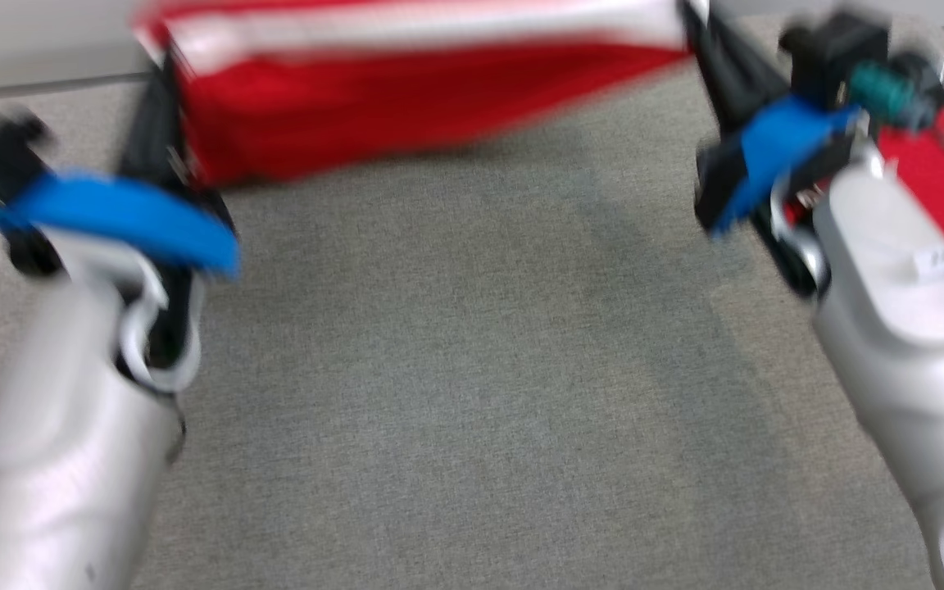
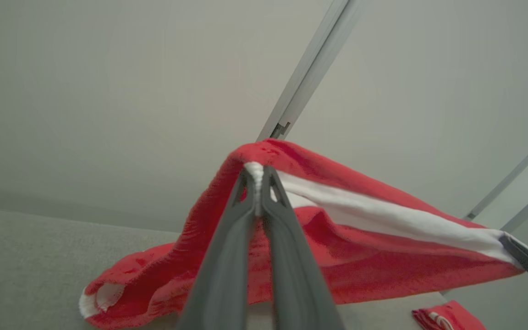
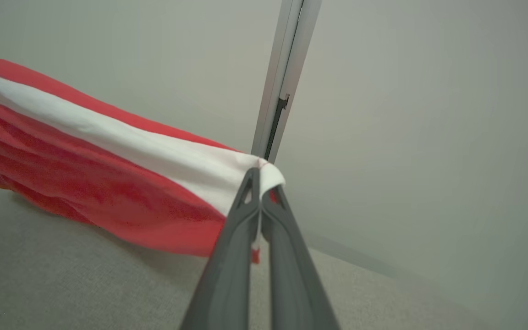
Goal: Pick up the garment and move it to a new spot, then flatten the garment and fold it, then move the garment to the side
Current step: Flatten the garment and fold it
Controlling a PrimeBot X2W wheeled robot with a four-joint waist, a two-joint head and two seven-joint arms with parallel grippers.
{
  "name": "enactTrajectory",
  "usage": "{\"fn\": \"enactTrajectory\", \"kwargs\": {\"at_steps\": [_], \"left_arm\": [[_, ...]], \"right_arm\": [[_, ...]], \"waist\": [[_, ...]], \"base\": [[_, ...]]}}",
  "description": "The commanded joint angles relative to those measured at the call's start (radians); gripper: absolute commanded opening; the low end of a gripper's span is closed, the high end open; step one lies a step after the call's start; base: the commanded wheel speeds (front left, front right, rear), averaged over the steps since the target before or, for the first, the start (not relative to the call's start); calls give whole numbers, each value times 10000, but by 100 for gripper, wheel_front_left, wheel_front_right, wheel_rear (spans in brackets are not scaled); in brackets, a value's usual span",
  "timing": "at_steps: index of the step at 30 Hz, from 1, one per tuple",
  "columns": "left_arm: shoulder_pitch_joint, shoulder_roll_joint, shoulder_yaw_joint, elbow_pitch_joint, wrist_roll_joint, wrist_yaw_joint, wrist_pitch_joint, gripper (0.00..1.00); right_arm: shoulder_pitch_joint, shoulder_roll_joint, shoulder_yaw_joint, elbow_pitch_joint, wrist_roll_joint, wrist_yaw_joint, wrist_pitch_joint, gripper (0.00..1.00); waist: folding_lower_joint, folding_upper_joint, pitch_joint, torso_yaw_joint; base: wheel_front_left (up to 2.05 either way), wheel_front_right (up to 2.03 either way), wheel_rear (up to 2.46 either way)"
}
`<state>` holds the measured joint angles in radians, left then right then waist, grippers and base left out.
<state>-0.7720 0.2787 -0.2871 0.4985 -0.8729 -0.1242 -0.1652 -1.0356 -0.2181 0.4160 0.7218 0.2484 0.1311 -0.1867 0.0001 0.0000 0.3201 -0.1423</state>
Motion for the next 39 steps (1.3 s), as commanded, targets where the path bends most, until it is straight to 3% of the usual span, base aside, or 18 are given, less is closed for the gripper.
{"fn": "enactTrajectory", "kwargs": {"at_steps": [1,5,10,15,20,22,25,27,32,39], "left_arm": [[642,205,-516,58,289,-74,-13,0],[2419,492,-1557,-230,-198,-84,199,0],[4493,1381,-2185,-1171,-269,-25,275,0],[6549,1998,-2332,-3088,-586,411,622,0],[8553,2802,-2263,-5644,-900,1548,1247,0],[9129,3102,-2233,-6604,-988,2024,1510,0],[9650,3214,-2097,-7832,-1126,2573,1619,0],[9637,3038,-2074,-8340,-1222,2713,1602,0],[8518,2642,-2297,-8175,-892,2861,1927,0],[6292,1502,-2437,-6218,-999,2596,2235,0]], "right_arm": [[687,-312,203,43,430,-5,249,0],[2404,-1101,791,-509,1404,-3,1038,0],[4555,-2187,857,-2201,1874,-8,2182,0],[6849,-2892,-142,-4751,2063,-11,4127,0],[9603,-2685,-2279,-7699,1633,-16,6680,0],[10620,-2266,-3236,-8999,1301,-16,7665,0],[11465,-1656,-4144,-10814,888,-11,8526,0],[11585,-1433,-4293,-11506,696,-9,8744,0],[10135,-1690,-3870,-11252,866,-5,8625,0],[7009,-2511,-2431,-8768,1293,-3,7864,0]], "waist": [[-1,0,-223,35],[-1,0,-661,33],[-1,0,-1207,84],[-1,0,-1567,219],[-1,0,-1608,448],[-1,0,-1556,552],[-1,0,-1466,659],[-1,0,-1425,744],[-1,0,-1380,902],[-1,0,-1180,1504]], "base": [[0,0,0],[0,0,0],[0,0,0],[0,0,0],[0,0,0],[0,0,0],[0,0,0],[0,0,0],[0,0,0],[0,0,0]]}}
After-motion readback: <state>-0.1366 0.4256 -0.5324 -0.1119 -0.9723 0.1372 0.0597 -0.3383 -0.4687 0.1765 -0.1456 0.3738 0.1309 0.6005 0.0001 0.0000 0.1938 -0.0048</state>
